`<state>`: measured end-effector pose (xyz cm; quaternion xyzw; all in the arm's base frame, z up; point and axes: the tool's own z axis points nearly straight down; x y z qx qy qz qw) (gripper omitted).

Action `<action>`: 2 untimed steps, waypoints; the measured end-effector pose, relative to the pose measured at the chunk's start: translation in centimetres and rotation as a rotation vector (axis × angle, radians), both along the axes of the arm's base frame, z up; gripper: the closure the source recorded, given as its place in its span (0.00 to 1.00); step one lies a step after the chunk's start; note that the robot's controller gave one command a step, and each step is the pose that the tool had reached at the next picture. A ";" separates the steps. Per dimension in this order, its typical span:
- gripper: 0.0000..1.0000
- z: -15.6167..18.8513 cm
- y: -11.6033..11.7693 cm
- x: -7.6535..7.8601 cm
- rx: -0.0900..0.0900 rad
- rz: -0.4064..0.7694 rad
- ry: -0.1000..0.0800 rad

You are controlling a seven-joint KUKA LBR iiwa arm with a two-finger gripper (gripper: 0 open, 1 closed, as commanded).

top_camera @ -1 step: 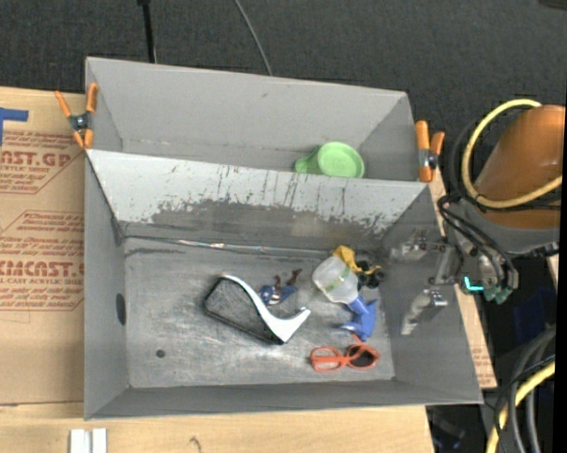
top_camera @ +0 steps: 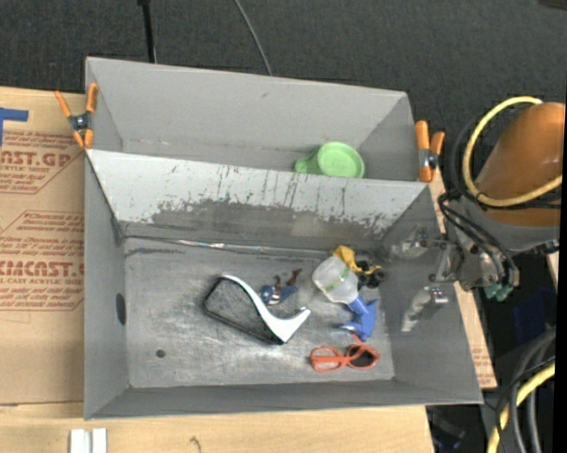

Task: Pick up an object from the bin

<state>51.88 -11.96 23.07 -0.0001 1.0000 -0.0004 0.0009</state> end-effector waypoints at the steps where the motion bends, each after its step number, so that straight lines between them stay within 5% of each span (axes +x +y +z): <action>1: 0.00 0.0 0.0 0.0 0.000 0.001 -0.001; 2: 0.00 -3.7 -0.5 -2.1 -0.001 0.023 -0.003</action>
Offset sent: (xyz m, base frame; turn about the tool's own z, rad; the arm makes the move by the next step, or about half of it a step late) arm -0.0339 -0.0091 -0.0541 -0.0282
